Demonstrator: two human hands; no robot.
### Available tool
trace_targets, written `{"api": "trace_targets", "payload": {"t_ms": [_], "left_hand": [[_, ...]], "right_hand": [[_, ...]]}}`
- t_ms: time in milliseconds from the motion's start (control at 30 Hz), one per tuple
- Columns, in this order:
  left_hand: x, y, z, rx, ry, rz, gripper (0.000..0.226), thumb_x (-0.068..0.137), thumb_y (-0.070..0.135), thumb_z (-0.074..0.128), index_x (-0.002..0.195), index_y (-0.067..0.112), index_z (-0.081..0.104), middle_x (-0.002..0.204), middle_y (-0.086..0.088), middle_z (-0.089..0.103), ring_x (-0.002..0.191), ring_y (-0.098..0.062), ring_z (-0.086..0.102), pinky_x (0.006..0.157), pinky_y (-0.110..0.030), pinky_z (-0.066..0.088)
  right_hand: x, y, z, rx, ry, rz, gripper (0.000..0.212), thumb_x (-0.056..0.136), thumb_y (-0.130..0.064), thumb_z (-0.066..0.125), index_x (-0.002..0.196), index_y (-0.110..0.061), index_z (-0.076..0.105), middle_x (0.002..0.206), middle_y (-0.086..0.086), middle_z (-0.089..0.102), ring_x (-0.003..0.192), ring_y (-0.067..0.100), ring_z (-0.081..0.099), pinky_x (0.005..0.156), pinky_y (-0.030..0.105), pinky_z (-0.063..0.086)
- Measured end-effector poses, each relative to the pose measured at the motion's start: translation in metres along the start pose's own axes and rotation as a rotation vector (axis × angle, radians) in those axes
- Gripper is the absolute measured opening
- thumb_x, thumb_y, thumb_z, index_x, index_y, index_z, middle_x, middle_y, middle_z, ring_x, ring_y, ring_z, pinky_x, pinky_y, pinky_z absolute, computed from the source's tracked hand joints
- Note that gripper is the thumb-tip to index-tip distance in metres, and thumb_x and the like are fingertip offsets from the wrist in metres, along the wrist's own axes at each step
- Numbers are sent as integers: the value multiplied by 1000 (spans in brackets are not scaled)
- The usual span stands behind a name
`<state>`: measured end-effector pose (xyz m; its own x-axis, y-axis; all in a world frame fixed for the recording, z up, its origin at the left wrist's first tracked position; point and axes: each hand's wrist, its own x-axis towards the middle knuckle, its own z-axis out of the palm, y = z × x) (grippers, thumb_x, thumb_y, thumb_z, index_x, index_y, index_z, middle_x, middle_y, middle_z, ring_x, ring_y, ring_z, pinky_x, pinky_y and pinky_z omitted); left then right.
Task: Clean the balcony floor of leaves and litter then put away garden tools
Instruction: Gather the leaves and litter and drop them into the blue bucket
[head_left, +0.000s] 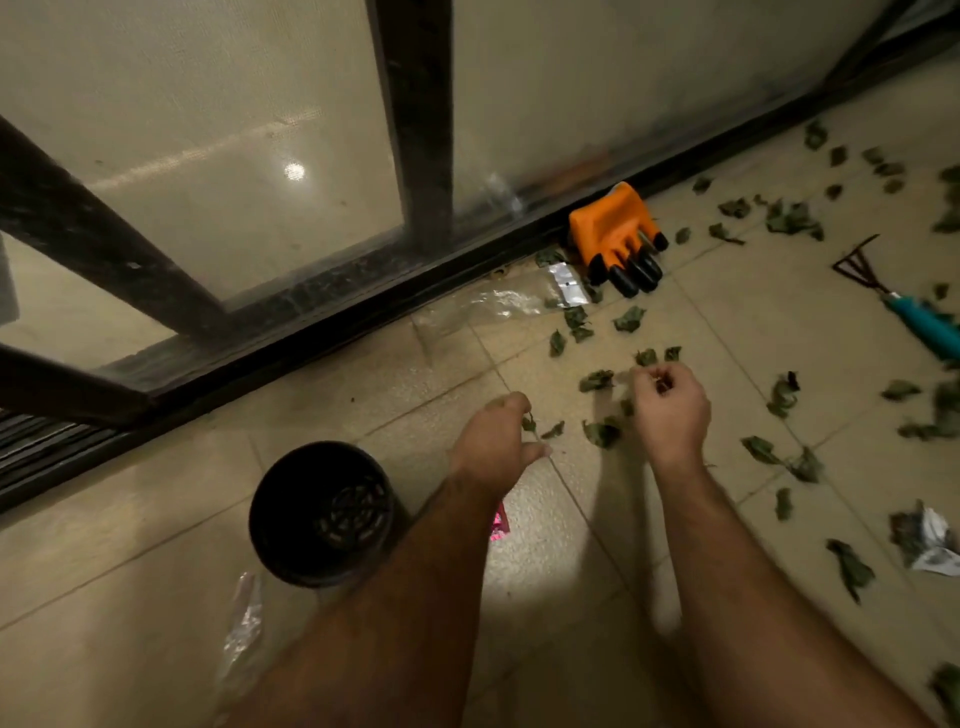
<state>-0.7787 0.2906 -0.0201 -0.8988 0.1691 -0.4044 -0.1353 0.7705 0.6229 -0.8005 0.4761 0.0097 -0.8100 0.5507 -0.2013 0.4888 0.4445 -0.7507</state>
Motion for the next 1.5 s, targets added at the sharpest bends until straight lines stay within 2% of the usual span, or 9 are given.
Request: {"api": "trace_targets", "payload": {"t_ms": [233, 400, 633, 800, 900, 1033, 1167, 1267, 1500], "left_hand": [[20, 2, 15, 141, 83, 63, 34, 89, 27, 71, 118, 14, 59, 116, -9, 57, 104, -22, 53, 86, -34, 48], [23, -3, 18, 200, 92, 89, 10, 97, 13, 56, 104, 8, 63, 107, -11, 58, 96, -23, 52, 77, -29, 37], [18, 7, 11, -68, 238, -37, 10, 99, 12, 49, 93, 11, 57, 88, -5, 58, 76, -16, 50, 63, -26, 31], [21, 22, 11, -194, 188, -83, 30, 97, 6, 45, 124, 13, 58, 93, -7, 65, 69, -11, 56, 54, -21, 36], [24, 26, 18, -90, 141, -20, 30, 100, 12, 45, 126, 8, 59, 112, -13, 67, 94, -23, 61, 74, -29, 43], [24, 19, 26, 30, 63, 4, 32, 94, 28, 65, 120, 11, 58, 111, -8, 59, 95, -19, 56, 76, -28, 41], [27, 18, 30, 125, 65, 57, 20, 96, 26, 63, 107, 9, 61, 104, -9, 58, 87, -17, 53, 74, -29, 44], [33, 23, 29, 42, 126, 59, 17, 99, 25, 54, 93, 10, 59, 91, -6, 57, 75, -16, 53, 61, -26, 37], [46, 44, 20, -250, 246, -76, 9, 89, 14, 62, 88, 15, 53, 80, 2, 57, 74, -14, 51, 57, -24, 32]], "right_hand": [[-18, 40, -5, -92, -94, 103, 31, 93, -47, 62, 98, -16, 62, 92, -2, 65, 85, 15, 58, 69, 27, 40], [-29, 48, 2, -229, -214, 59, 58, 86, -60, 65, 126, -19, 58, 116, -1, 65, 101, 17, 59, 88, 32, 48], [-29, 46, 8, -466, -262, -123, 27, 89, -35, 68, 111, -20, 64, 105, 0, 62, 90, 15, 53, 75, 28, 41], [-26, 47, 1, 119, -179, 192, 7, 90, -15, 66, 89, -9, 63, 77, 4, 67, 65, 18, 60, 55, 26, 45], [-25, 38, -10, 608, -175, 457, 8, 92, 4, 59, 99, -1, 58, 77, 17, 64, 46, 15, 57, 42, 25, 45], [-17, 34, -24, 702, -117, 507, 30, 92, 6, 60, 116, -12, 59, 89, 15, 66, 55, 14, 64, 43, 26, 52], [-1, 36, -23, 547, -63, 404, 16, 90, -7, 69, 104, -16, 65, 83, 7, 67, 55, 10, 62, 46, 25, 52], [9, 40, -9, 212, -51, 243, 8, 86, -23, 75, 86, -22, 67, 85, -1, 69, 78, 19, 67, 67, 36, 58], [13, 40, 10, -292, -107, 27, 24, 87, -32, 73, 103, -16, 65, 94, -5, 63, 86, 13, 57, 76, 26, 42]]}}
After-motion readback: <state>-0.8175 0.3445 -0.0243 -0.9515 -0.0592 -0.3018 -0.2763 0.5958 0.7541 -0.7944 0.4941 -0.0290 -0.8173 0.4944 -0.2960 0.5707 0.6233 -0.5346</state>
